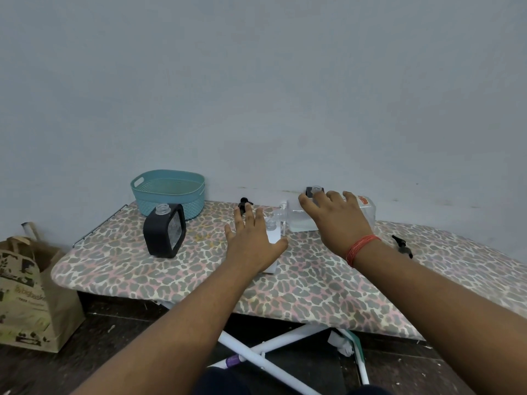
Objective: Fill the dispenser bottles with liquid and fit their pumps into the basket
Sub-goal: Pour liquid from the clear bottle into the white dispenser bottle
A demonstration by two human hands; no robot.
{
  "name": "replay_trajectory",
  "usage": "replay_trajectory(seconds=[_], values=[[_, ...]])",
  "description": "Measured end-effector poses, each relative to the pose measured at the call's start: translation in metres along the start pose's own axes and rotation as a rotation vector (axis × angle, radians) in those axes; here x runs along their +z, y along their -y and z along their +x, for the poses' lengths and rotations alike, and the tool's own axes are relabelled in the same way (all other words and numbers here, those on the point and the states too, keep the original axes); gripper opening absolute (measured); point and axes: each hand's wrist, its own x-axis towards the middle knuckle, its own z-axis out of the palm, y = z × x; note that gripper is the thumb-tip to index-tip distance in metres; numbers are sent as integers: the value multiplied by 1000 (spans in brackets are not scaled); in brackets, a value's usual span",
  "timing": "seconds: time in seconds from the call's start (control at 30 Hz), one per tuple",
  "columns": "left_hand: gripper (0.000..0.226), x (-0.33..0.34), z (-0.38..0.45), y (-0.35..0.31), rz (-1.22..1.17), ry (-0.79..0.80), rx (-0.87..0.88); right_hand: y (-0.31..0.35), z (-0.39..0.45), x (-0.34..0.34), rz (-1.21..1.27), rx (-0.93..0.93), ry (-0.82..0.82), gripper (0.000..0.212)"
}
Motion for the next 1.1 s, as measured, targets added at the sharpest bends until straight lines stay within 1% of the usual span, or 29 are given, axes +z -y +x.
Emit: replay_trajectory(seconds=[0.23,0.4,0.47,0.5,0.6,0.67,0.7,0.77,0.8,0.83,0.93,0.97,1.03,1.1], values=[[111,-1,1,3,32,-15,21,5,-8,9,81,53,36,80],[112,-4,-2,4,6,-16,50,13,-14,17,230,105,39,80],[107,-9,-6,1,-29,-73,96,16,-16,19,357,150,17,81],[102,-13,-8,-1,-51,-132,141,17,-16,19,446,185,-3,81],[79,-26,-18,-13,-117,-357,353,19,-17,18,806,313,-106,74],[68,-30,-27,-24,-176,-437,481,19,-18,16,1014,384,-185,67],[65,-31,-31,-31,-210,-444,520,18,-19,15,1077,415,-209,65],[63,-30,-40,-46,-292,-404,541,18,-24,14,1158,472,-238,59],[62,-28,-43,-55,-356,-354,518,18,-27,14,1190,503,-247,59],[61,-27,-47,-63,-447,-276,466,18,-29,14,1221,537,-253,60],[60,-20,-53,-88,-806,63,230,18,-38,20,1294,631,-274,59],[59,-16,-53,-94,-899,153,161,18,-42,24,1310,652,-282,59],[62,-8,-52,-100,-999,255,78,19,-49,31,1327,678,-291,60],[63,1,-49,-103,-1070,299,46,20,-56,41,1321,689,-305,62]])
